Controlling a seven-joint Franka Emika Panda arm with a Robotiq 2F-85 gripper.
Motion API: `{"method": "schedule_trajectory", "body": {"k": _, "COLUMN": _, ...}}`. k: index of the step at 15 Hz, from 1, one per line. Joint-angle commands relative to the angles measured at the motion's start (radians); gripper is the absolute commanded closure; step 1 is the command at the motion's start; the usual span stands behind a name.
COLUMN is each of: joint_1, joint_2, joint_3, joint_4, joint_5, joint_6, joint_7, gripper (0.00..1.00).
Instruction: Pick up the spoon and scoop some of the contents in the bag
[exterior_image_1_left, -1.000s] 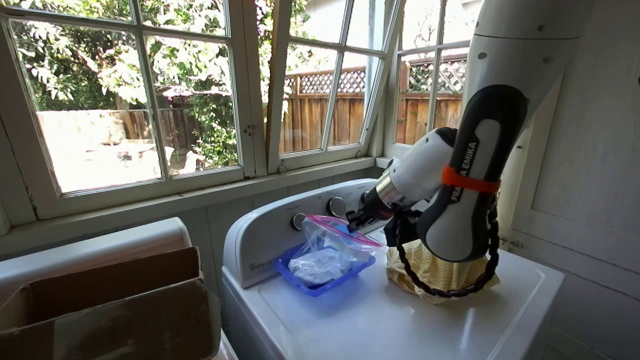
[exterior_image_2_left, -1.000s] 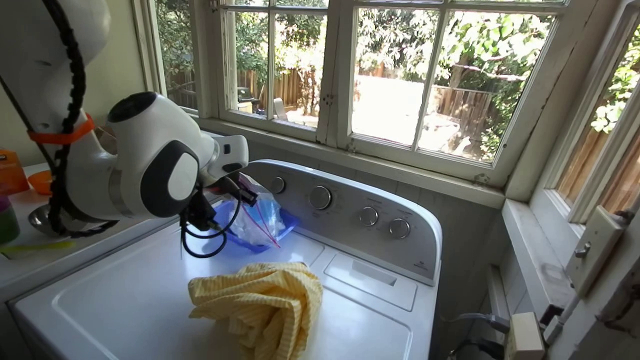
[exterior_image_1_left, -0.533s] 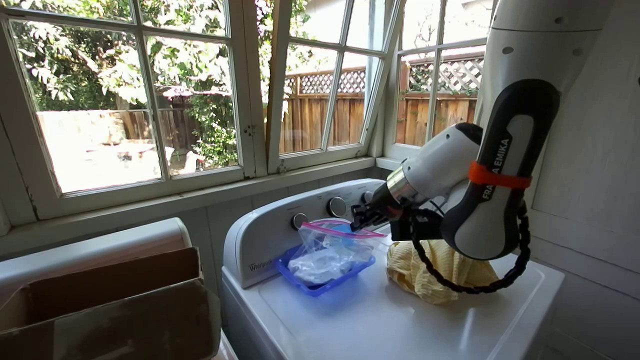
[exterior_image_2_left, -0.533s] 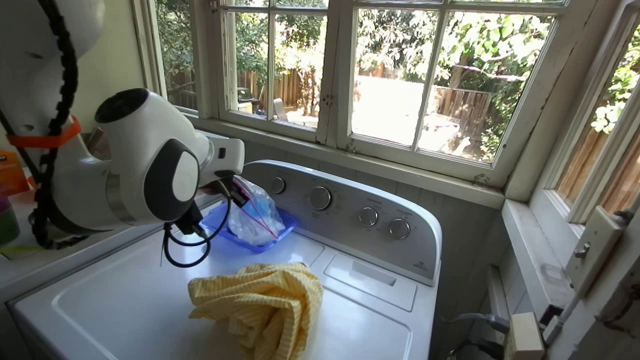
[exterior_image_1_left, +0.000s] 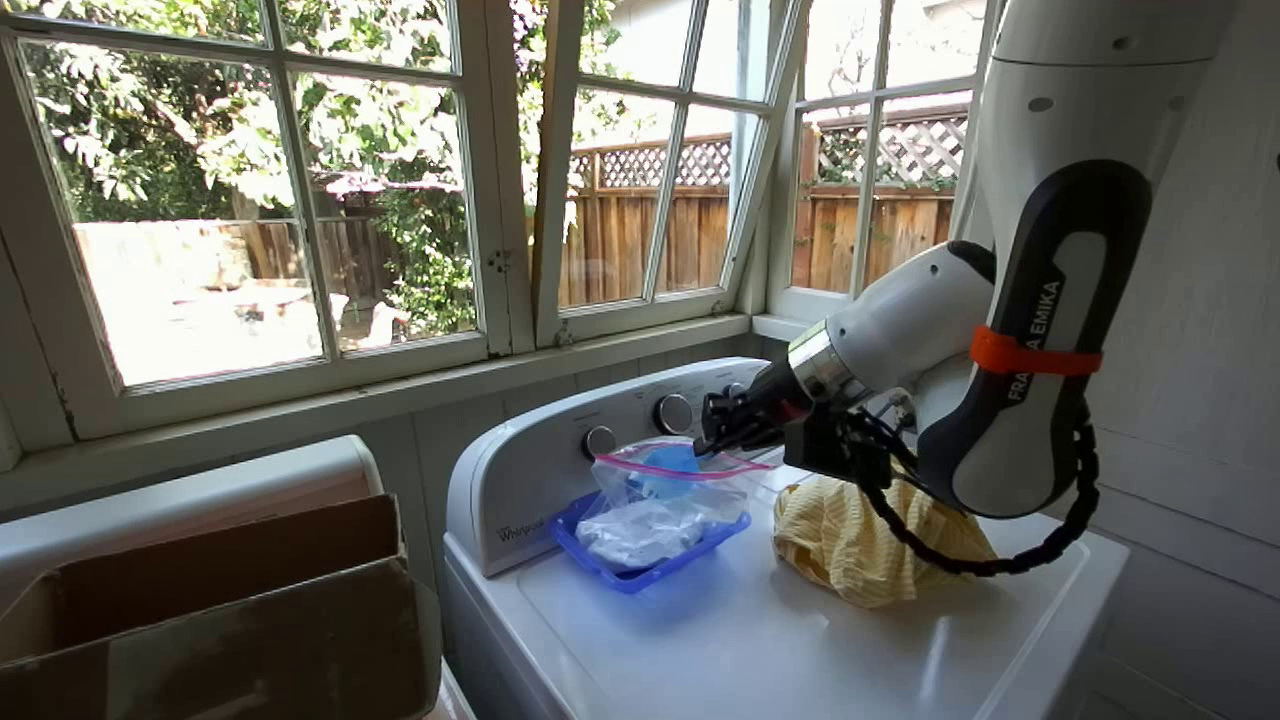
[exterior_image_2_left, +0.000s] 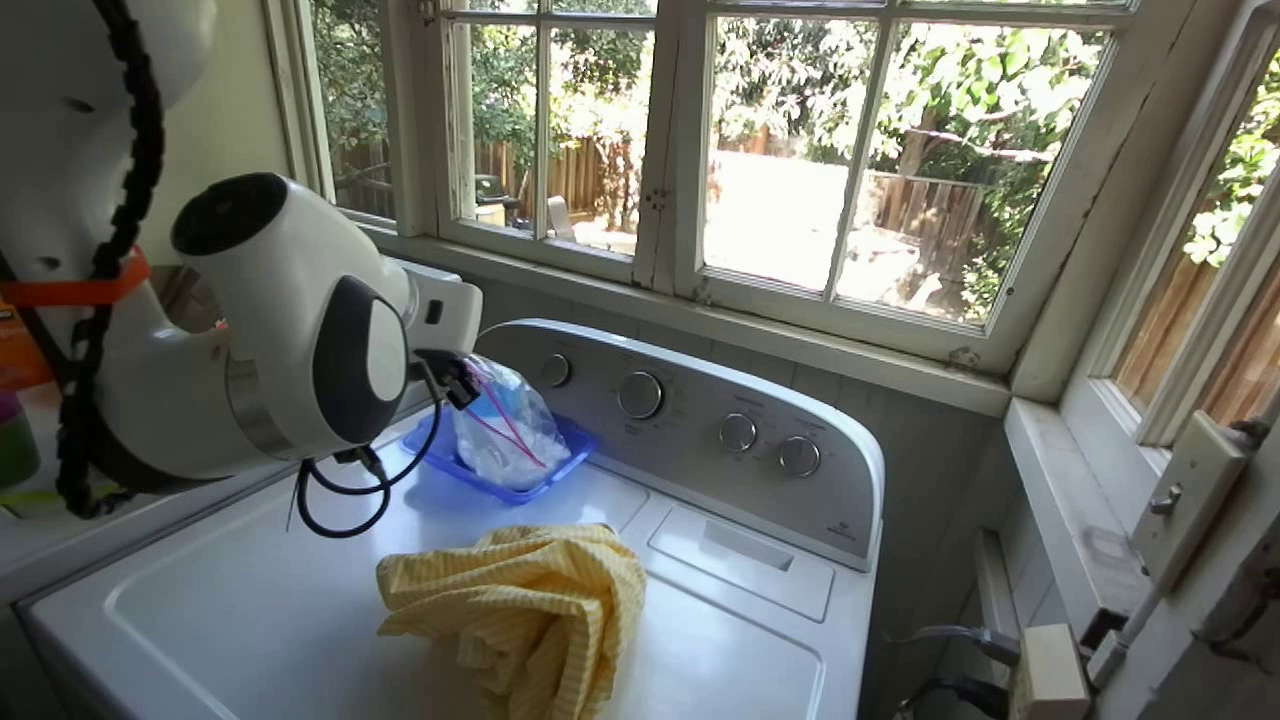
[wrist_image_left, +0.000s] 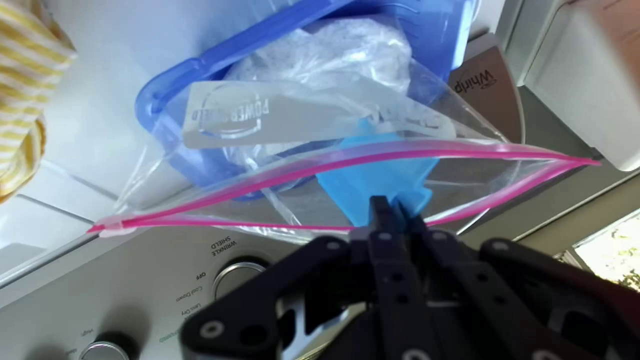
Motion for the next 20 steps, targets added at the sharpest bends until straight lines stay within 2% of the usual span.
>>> {"method": "schedule_trajectory", "body": {"k": 1, "joint_1": 0.0, "joint_2": -0.03, "joint_3": -0.024, "joint_4": 0.02, "joint_5": -0.02, "joint_6": 0.018, "joint_7": 0.062, "gripper": 0.98}}
{"method": "schedule_trajectory", "body": {"k": 2, "joint_1": 0.0, "joint_2": -0.045, "joint_3": -0.034, "joint_4": 0.03, "joint_5": -0.157, "joint_6": 0.073, "joint_7": 0.176, "gripper": 0.98}}
{"method": "schedule_trajectory", "body": {"k": 3, "joint_1": 0.0, "joint_2": -0.032, "joint_3": -0.031, "joint_4": 0.019, "joint_5": -0.047, "joint_6": 0.021, "joint_7": 0.095, "gripper": 0.98}}
{"method": "schedule_trajectory", "body": {"k": 4, "joint_1": 0.0, "joint_2": -0.042, "joint_3": -0.036, "joint_4": 0.02, "joint_5": -0.026, "joint_6": 0.056, "joint_7": 0.128, "gripper": 0.98}}
{"method": "schedule_trajectory", "body": {"k": 5, "joint_1": 0.0, "joint_2": -0.061, "joint_3": -0.048, "joint_4": 0.039, "joint_5": -0.16, "joint_6": 0.111, "joint_7": 0.212, "gripper": 0.98}}
{"method": "schedule_trajectory", "body": {"k": 6, "joint_1": 0.0, "joint_2": -0.046, "joint_3": -0.048, "joint_4": 0.03, "joint_5": -0.093, "joint_6": 0.075, "joint_7": 0.145, "gripper": 0.98}}
{"method": "schedule_trajectory", "body": {"k": 7, "joint_1": 0.0, "joint_2": -0.052, "joint_3": -0.057, "joint_4": 0.023, "joint_5": -0.061, "joint_6": 0.11, "joint_7": 0.168, "gripper": 0.98}}
{"method": "schedule_trajectory", "body": {"k": 8, "joint_1": 0.0, "joint_2": -0.062, "joint_3": -0.071, "joint_4": 0.029, "joint_5": -0.106, "joint_6": 0.154, "joint_7": 0.195, "gripper": 0.98}}
{"method": "schedule_trajectory", "body": {"k": 9, "joint_1": 0.058, "joint_2": -0.068, "joint_3": -0.141, "joint_4": 0.019, "joint_5": -0.072, "joint_6": 0.171, "joint_7": 0.193, "gripper": 0.98}}
{"method": "schedule_trajectory", "body": {"k": 10, "joint_1": 0.06, "joint_2": -0.078, "joint_3": -0.156, "joint_4": 0.022, "joint_5": -0.095, "joint_6": 0.201, "joint_7": 0.208, "gripper": 0.98}}
{"method": "schedule_trajectory", "body": {"k": 11, "joint_1": 0.081, "joint_2": -0.088, "joint_3": -0.194, "joint_4": 0.016, "joint_5": -0.049, "joint_6": 0.215, "joint_7": 0.182, "gripper": 0.98}}
{"method": "schedule_trajectory", "body": {"k": 12, "joint_1": 0.076, "joint_2": -0.099, "joint_3": -0.203, "joint_4": 0.023, "joint_5": -0.095, "joint_6": 0.246, "joint_7": 0.218, "gripper": 0.98}}
{"method": "schedule_trajectory", "body": {"k": 13, "joint_1": 0.09, "joint_2": -0.105, "joint_3": -0.228, "joint_4": 0.019, "joint_5": -0.092, "joint_6": 0.257, "joint_7": 0.209, "gripper": 0.98}}
{"method": "schedule_trajectory", "body": {"k": 14, "joint_1": 0.096, "joint_2": -0.113, "joint_3": -0.236, "joint_4": 0.013, "joint_5": -0.047, "joint_6": 0.286, "joint_7": 0.226, "gripper": 0.98}}
{"method": "schedule_trajectory", "body": {"k": 15, "joint_1": 0.069, "joint_2": -0.132, "joint_3": -0.223, "joint_4": 0.034, "joint_5": -0.17, "joint_6": 0.32, "joint_7": 0.291, "gripper": 0.98}}
{"method": "schedule_trajectory", "body": {"k": 16, "joint_1": 0.1, "joint_2": -0.141, "joint_3": -0.25, "joint_4": 0.025, "joint_5": -0.114, "joint_6": 0.323, "joint_7": 0.244, "gripper": 0.98}}
{"method": "schedule_trajectory", "body": {"k": 17, "joint_1": 0.095, "joint_2": -0.154, "joint_3": -0.239, "joint_4": 0.022, "joint_5": -0.083, "joint_6": 0.355, "joint_7": 0.285, "gripper": 0.98}}
{"method": "schedule_trajectory", "body": {"k": 18, "joint_1": 0.071, "joint_2": -0.167, "joint_3": -0.226, "joint_4": 0.047, "joint_5": -0.215, "joint_6": 0.383, "joint_7": 0.337, "gripper": 0.98}}
{"method": "schedule_trajectory", "body": {"k": 20, "joint_1": 0.102, "joint_2": -0.182, "joint_3": -0.239, "joint_4": 0.034, "joint_5": -0.114, "joint_6": 0.383, "joint_7": 0.335, "gripper": 0.98}}
